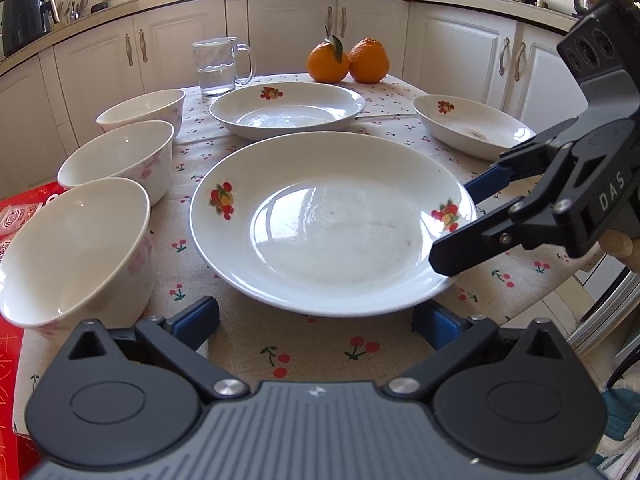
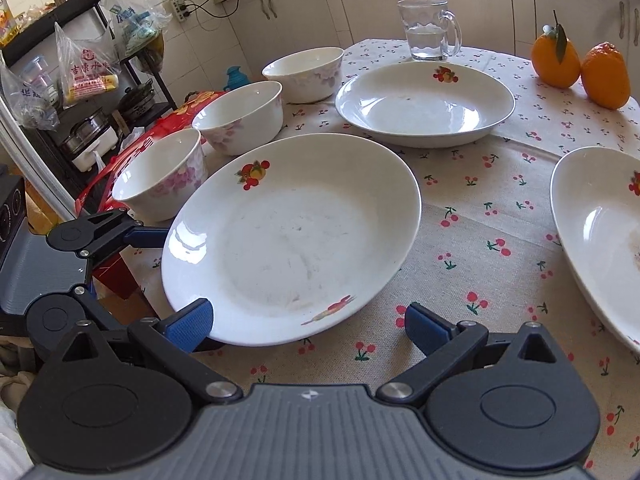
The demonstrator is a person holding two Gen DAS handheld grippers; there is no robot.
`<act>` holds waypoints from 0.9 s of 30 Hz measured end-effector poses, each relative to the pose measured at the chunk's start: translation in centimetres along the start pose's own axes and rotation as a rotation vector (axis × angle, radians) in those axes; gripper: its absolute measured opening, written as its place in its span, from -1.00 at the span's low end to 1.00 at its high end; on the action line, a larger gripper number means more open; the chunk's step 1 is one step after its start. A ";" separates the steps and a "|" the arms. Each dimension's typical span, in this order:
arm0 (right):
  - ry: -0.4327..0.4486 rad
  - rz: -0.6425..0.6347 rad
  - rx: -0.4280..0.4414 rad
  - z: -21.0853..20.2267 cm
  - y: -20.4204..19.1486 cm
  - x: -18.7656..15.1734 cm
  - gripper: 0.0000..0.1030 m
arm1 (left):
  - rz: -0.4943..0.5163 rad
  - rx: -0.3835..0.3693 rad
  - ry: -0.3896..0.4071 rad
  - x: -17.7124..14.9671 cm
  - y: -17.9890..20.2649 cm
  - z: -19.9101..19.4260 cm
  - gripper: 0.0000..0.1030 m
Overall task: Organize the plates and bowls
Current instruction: 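Grasp the rim of the large white plate with the right gripper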
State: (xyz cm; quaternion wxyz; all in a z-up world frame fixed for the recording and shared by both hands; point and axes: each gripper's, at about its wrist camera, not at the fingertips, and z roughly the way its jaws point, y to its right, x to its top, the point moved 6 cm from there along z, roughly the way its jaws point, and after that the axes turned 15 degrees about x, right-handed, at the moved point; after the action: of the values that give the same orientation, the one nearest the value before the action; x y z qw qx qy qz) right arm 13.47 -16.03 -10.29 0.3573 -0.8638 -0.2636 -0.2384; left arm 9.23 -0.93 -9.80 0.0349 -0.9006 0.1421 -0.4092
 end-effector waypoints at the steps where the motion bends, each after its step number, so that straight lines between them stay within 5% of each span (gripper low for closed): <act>1: -0.004 -0.007 0.001 0.2 0.1 0.2 1.00 | 0.002 -0.002 0.002 0.1 0.0 0.1 1.00; 18: -0.060 -0.080 0.024 1.8 2.5 6.0 1.00 | 0.036 -0.037 0.022 0.4 0.3 0.1 0.89; 27: -0.116 -0.077 0.071 3.7 4.0 8.3 0.66 | 0.046 -0.044 0.026 0.5 0.4 0.0 0.83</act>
State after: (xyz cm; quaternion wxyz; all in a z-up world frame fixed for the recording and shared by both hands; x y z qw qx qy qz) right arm 22.99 -13.36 -9.62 0.3625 -0.8521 -0.3251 -0.1921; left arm 9.46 -1.44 -9.48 0.0227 -0.8923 0.1724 -0.4166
